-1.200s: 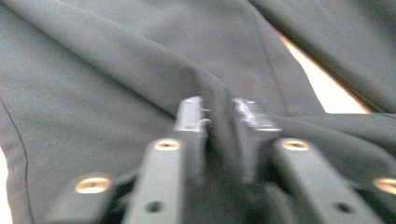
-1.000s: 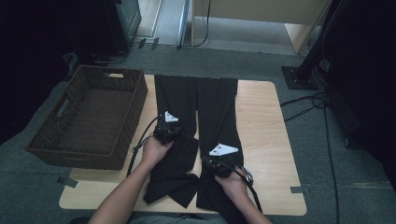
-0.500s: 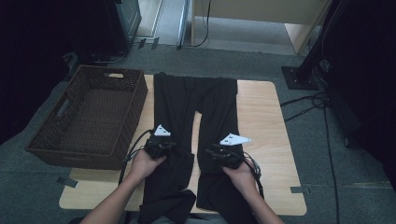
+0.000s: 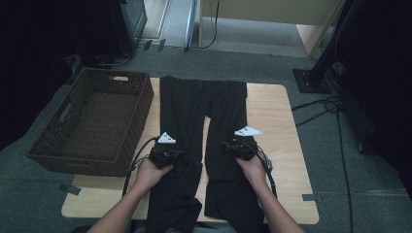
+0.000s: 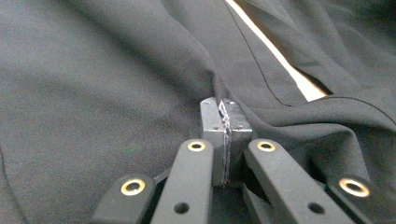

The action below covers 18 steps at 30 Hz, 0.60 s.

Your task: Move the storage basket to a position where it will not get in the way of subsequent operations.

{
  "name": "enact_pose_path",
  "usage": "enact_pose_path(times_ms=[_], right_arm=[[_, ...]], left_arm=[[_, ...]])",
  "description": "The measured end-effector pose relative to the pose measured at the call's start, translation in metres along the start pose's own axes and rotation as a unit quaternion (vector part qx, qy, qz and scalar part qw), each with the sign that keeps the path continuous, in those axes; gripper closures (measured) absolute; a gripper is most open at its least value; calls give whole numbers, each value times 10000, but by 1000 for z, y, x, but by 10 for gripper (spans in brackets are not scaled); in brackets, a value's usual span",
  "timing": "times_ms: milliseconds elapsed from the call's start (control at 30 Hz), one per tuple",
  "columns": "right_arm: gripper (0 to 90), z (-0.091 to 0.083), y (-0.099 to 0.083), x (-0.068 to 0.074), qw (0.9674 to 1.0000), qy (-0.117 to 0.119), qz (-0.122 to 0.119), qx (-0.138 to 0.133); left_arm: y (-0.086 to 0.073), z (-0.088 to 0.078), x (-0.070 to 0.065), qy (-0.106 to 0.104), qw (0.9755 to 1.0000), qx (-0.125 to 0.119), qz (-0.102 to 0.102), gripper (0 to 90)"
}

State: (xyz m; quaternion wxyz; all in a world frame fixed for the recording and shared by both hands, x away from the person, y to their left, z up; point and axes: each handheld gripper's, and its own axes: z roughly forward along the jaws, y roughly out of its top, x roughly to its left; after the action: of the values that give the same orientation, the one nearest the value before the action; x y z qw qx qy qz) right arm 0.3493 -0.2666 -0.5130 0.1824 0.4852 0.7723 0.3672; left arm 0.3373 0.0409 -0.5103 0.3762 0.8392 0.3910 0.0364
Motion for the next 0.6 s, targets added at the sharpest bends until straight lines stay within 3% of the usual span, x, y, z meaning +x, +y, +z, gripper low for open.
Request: enact_pose_path(times_ms=[167, 233, 367, 500, 600], right_arm=[[394, 12, 7, 8, 9997, -65, -102, 222], [471, 13, 5, 11, 9996, -105, -228, 138], [871, 8, -2, 15, 9997, -30, -251, -56], [900, -2, -6, 15, 9997, 183, 23, 166], [900, -14, -13, 18, 9988, 339, 8, 364]], left_arm=[[0, 1, 0, 8, 10000, -21, -31, 900], [0, 1, 0, 17, 10000, -33, -33, 900], [-1, 0, -2, 30, 10000, -25, -19, 900], [-3, -3, -6, -57, 9999, 134, 35, 900], [-7, -8, -14, -125, 9997, 195, 50, 900]])
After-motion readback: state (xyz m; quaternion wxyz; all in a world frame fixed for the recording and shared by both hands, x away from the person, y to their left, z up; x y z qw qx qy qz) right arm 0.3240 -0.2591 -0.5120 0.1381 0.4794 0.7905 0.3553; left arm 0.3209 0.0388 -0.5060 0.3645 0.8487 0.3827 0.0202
